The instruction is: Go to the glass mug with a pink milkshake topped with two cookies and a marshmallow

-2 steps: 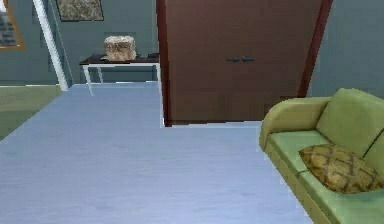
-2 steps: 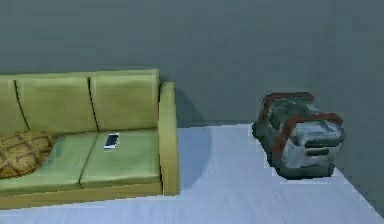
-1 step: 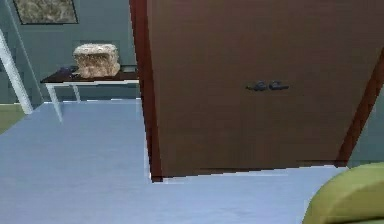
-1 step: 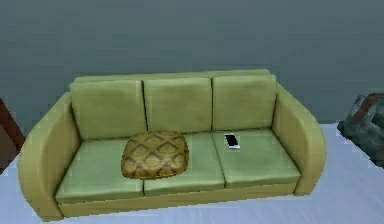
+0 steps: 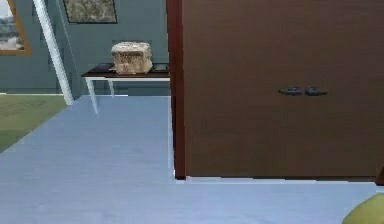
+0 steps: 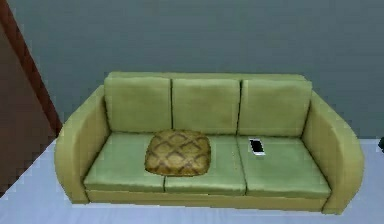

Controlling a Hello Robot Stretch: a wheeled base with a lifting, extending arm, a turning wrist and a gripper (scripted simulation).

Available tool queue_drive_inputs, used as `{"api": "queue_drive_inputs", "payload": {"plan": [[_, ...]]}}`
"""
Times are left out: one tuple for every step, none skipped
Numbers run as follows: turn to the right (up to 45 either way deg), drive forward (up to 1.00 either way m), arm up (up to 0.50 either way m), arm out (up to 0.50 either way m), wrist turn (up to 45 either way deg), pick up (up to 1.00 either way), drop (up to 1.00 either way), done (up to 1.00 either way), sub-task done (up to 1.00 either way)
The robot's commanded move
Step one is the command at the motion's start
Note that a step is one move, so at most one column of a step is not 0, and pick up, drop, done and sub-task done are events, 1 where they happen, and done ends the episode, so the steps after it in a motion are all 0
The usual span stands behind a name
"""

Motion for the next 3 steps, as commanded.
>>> {"api": "queue_drive_inputs", "payload": {"plan": [[0.0,0.05,0.00,0.00,0.0,0.00,0.00,0.00,0.00],[-27.0,0.00,0.00,0.00,0.0,0.00,0.00,0.00,0.00],[0.0,0.55,0.00,0.00,0.0,0.00,0.00,0.00,0.00]]}}
